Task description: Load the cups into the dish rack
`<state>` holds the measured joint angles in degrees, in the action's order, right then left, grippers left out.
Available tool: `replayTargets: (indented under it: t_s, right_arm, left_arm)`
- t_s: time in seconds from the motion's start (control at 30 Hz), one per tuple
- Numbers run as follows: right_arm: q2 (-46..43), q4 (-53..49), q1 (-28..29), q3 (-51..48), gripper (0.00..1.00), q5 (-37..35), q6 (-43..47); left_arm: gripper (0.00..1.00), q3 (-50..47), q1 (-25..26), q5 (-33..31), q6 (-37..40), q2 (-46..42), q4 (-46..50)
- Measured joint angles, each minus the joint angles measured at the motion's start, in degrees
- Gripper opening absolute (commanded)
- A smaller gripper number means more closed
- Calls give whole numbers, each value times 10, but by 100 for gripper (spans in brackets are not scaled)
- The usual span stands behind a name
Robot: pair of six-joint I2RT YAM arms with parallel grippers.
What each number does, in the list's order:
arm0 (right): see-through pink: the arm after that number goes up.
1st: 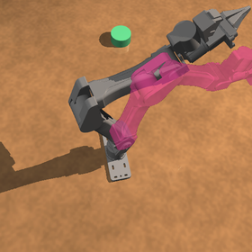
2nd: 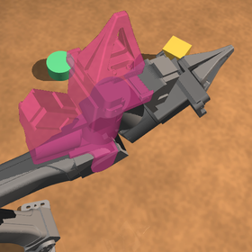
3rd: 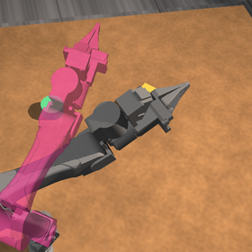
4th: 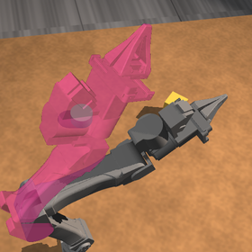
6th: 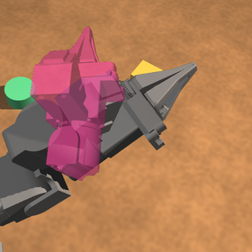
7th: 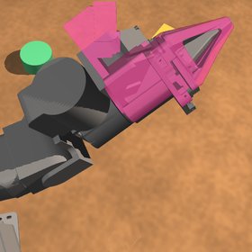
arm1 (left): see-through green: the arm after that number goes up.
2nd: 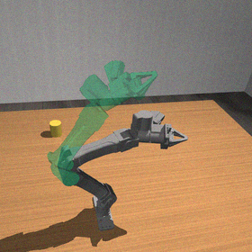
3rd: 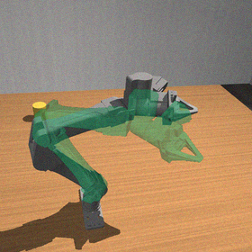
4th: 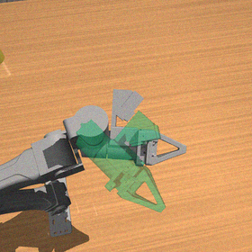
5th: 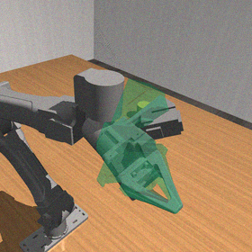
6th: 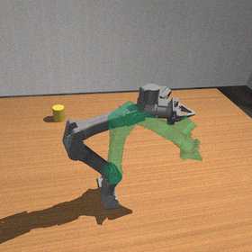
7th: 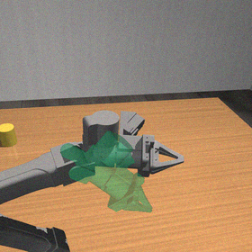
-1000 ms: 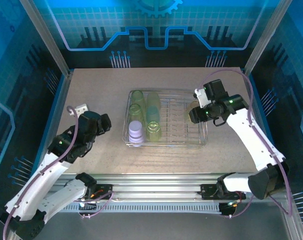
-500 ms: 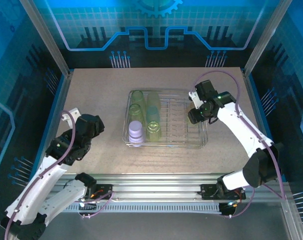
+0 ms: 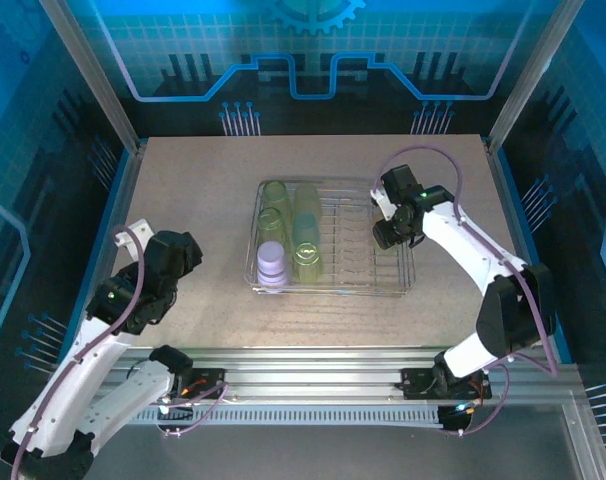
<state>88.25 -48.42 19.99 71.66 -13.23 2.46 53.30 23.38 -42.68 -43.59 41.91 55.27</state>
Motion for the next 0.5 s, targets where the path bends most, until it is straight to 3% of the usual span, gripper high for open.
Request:
replayTargets:
  t_s: [0.5]
  right_arm:
    - [48, 31, 4, -13, 49, -33, 26]
  left_arm:
    - [99, -7, -19, 0, 0, 6, 3]
